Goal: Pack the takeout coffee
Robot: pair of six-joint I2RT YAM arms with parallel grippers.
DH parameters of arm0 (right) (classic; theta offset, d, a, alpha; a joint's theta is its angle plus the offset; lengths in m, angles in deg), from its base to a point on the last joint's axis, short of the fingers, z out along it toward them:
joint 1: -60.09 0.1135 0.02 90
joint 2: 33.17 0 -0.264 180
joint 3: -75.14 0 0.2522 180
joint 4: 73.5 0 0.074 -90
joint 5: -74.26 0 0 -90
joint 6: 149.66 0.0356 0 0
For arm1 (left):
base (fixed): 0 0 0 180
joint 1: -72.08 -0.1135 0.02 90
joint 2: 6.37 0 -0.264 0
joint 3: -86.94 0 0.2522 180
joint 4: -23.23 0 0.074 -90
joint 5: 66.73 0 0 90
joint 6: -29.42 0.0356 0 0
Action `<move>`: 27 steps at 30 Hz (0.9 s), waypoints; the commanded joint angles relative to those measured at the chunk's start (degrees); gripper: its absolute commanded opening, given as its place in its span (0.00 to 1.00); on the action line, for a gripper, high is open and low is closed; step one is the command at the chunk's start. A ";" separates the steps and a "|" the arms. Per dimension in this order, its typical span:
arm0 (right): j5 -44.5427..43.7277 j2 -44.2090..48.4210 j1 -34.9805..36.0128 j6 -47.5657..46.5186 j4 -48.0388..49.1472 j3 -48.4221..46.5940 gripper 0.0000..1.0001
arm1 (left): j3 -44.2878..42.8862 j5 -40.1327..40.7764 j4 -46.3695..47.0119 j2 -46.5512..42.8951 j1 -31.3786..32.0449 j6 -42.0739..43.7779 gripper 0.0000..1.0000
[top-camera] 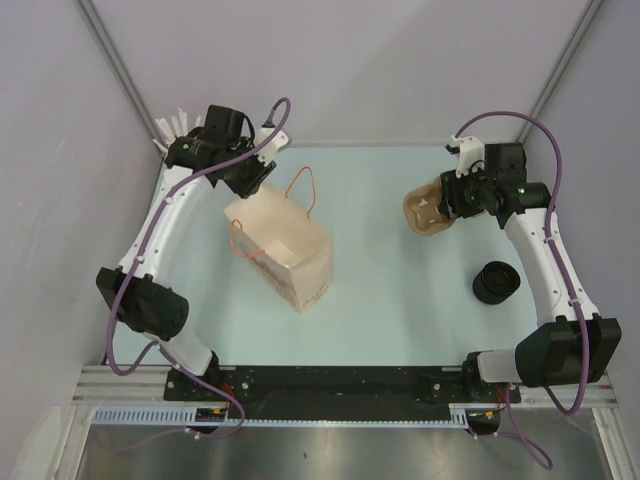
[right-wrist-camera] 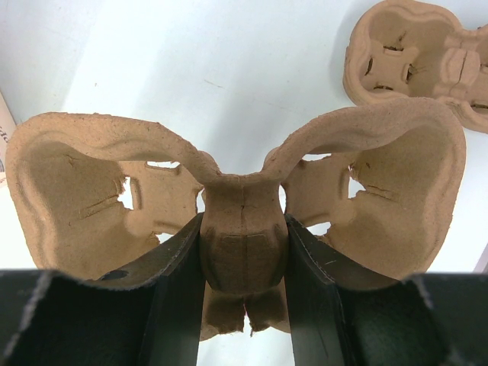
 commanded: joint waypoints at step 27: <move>-1.31 0.61 -2.91 1.42 2.28 -0.23 0.37 | -24.54 -4.87 -7.05 14.68 17.30 10.93 0.00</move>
